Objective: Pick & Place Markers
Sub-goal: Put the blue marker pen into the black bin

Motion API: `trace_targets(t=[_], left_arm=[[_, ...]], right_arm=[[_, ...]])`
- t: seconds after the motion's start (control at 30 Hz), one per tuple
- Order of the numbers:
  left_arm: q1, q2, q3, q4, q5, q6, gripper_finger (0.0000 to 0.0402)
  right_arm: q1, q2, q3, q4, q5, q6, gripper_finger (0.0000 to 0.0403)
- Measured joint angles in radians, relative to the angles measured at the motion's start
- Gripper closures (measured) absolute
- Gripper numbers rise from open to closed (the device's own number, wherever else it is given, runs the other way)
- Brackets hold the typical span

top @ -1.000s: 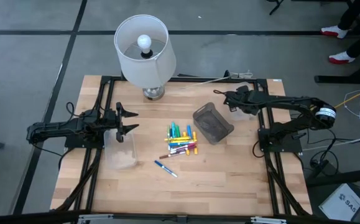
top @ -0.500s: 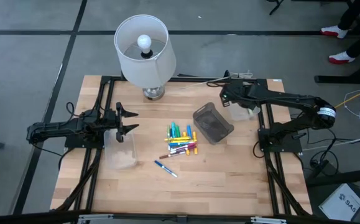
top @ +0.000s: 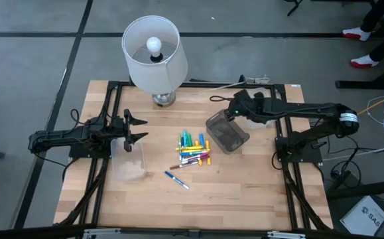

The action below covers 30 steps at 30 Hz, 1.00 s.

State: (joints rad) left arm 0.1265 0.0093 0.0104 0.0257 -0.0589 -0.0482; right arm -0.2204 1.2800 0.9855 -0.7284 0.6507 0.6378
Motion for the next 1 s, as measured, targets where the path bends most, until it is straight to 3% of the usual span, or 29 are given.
trace_targets(t=[0.33,0.67,1.0], left_arm=[[0.0,0.0,0.0,0.0,0.0,0.001,0.016],[0.0,0.0,0.0,0.0,0.0,0.0,0.016],[0.0,0.0,0.0,0.0,0.0,0.001,0.016]], right_arm=[[0.117,0.0,0.0,0.235,-0.133,-0.144,0.0288],[0.207,0.003,0.0,0.406,-0.218,-0.172,0.0288],[0.29,0.124,0.0,0.633,-0.351,-0.178,0.0288]])
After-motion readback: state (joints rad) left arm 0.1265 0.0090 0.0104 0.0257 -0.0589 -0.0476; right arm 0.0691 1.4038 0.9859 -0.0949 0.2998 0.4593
